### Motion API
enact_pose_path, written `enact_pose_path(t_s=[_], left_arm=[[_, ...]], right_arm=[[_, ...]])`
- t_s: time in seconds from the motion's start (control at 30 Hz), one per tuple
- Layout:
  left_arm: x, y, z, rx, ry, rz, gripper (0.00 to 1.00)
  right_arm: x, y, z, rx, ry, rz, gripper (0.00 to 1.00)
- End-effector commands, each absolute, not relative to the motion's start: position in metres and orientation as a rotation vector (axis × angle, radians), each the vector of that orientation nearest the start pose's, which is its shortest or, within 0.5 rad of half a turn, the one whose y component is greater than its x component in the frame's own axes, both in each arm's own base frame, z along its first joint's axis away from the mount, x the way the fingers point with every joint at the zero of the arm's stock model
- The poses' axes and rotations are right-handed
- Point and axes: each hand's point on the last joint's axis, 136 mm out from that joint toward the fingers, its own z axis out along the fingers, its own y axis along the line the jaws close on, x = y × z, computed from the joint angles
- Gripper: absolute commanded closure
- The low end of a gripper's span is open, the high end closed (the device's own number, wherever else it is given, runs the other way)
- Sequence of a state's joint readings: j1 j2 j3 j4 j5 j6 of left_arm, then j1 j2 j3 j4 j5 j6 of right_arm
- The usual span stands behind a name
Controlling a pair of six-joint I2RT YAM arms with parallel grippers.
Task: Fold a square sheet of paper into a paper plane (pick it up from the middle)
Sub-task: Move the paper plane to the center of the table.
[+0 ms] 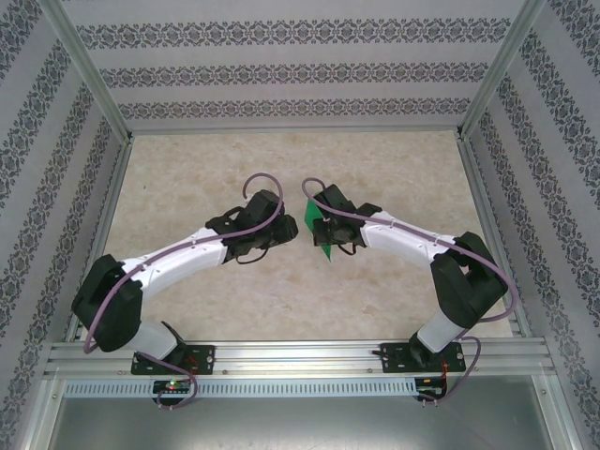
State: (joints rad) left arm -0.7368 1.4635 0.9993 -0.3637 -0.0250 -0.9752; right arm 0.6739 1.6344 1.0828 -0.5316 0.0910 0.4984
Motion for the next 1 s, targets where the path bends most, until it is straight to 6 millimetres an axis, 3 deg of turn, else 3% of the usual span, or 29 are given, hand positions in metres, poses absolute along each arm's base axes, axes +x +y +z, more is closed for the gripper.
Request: enact_pose_path(t_s=[0.0, 0.37, 0.67, 0.97], left_arm=[[0.307, -0.244, 0.139, -0.397, 2.471, -0.682, 0.60], [0.300, -0.218, 0.137, -0.447, 2.450, -0.650, 0.60], [0.300, -0.220, 0.133, -0.455, 2.462, -0.676, 0.60], [0.301, -0.224, 0.131, -0.437, 2.483, -0.683, 0.59]], right_arm=[[0.327, 0.216, 0.077, -0.105, 2.697, 0.073, 1.00], [0.339, 0.230, 0.053, -0.084, 2.774, -0.006, 0.98], [0.338, 0.234, 0.032, -0.081, 2.817, -0.001, 0.96], [0.326, 0.229, 0.006, -0.079, 2.866, -0.012, 0.88]])
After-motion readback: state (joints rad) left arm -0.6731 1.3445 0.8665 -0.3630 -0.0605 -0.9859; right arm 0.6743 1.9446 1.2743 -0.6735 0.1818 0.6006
